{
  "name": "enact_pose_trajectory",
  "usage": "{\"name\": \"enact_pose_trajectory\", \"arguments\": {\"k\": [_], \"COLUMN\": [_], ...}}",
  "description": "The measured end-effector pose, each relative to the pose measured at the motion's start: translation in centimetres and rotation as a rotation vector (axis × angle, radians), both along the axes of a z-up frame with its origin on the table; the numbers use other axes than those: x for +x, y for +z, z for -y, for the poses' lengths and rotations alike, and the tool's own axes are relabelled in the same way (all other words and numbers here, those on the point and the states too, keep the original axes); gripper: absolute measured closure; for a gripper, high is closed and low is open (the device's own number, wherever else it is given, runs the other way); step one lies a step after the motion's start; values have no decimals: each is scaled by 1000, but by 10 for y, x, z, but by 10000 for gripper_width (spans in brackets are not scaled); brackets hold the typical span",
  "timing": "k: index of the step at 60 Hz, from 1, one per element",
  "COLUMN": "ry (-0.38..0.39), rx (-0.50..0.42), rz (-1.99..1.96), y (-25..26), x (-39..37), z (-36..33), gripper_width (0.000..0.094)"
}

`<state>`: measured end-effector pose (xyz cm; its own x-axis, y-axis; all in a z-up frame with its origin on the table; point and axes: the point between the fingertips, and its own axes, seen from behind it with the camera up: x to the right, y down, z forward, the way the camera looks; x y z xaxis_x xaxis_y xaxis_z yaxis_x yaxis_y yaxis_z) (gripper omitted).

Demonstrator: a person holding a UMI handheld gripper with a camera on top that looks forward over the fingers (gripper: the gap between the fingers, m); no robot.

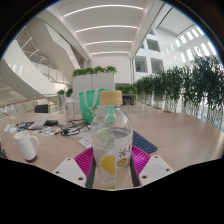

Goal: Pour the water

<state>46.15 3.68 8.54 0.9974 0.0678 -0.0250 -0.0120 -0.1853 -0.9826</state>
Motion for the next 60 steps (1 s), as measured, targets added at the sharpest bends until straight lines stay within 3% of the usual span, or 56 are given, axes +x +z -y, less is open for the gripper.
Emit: {"name": "enact_pose_trajectory", "arguments": {"k": [10, 25, 38, 43, 47, 60], "ry": [-1, -26, -33, 19, 54, 175], "rx": [10, -172, -18, 75, 92, 97], "rz": [0, -15, 278, 461, 669, 1554], "y": [-4, -9, 134, 177, 207, 153], "x": [-7, -6, -23, -66, -92, -196], "z": [-6, -4, -12, -24, -17, -27], "gripper_width": [449, 586, 605, 605, 607, 605]}}
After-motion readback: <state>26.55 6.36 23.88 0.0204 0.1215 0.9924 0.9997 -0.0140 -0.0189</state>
